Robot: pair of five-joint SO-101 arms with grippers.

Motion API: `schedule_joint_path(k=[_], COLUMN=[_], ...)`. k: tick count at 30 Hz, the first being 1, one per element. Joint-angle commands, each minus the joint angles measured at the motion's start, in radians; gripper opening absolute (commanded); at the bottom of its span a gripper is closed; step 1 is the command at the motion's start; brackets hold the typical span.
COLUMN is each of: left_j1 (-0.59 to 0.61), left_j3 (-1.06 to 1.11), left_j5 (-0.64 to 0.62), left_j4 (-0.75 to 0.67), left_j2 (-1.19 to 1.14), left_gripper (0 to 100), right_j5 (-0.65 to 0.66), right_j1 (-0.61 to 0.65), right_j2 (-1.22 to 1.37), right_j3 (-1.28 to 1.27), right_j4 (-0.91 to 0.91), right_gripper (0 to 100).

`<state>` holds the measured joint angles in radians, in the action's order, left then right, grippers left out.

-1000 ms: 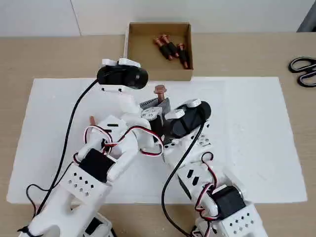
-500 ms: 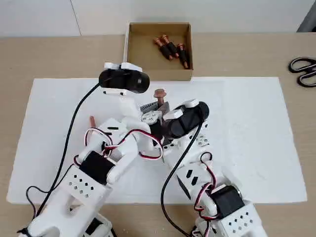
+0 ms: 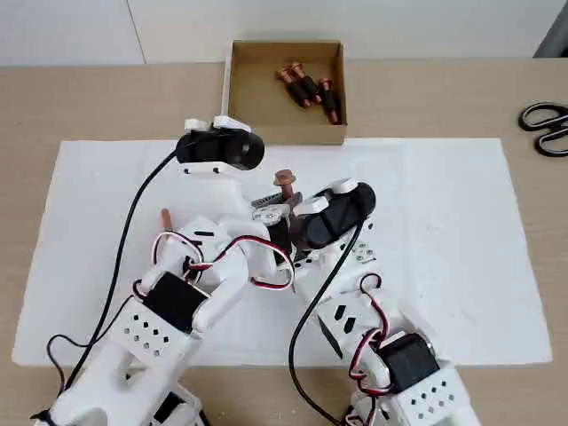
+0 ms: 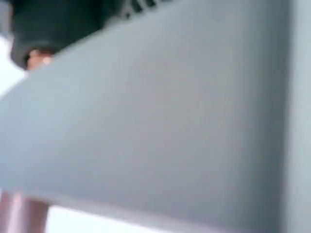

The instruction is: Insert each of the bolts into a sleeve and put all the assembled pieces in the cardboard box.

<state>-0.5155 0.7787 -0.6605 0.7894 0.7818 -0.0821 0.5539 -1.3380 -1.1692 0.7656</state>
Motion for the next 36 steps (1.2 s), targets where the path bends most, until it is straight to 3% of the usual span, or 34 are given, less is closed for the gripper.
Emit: schedule_joint_path(k=[1,28,36], left_j1=[0.005,-0.002,-0.002], left_j3=[0.001,0.004,0.004], left_j5=[-0.046,-0.051,0.021], left_j4=[0.046,0.126,0.123], left_j2=[0.005,0.003,0.005], left_gripper=[1,1,4], right_j5=[0.003,0.003,0.003], right_j1=[-0.01,-0.012,-0.012], right_j2=[-0.012,-0.012,-0.012], right_j3=[0.014,0.014,0.014], right_j4=[-0.025,-0.025,-0.025], right_gripper=[0.4,0.4,0.4])
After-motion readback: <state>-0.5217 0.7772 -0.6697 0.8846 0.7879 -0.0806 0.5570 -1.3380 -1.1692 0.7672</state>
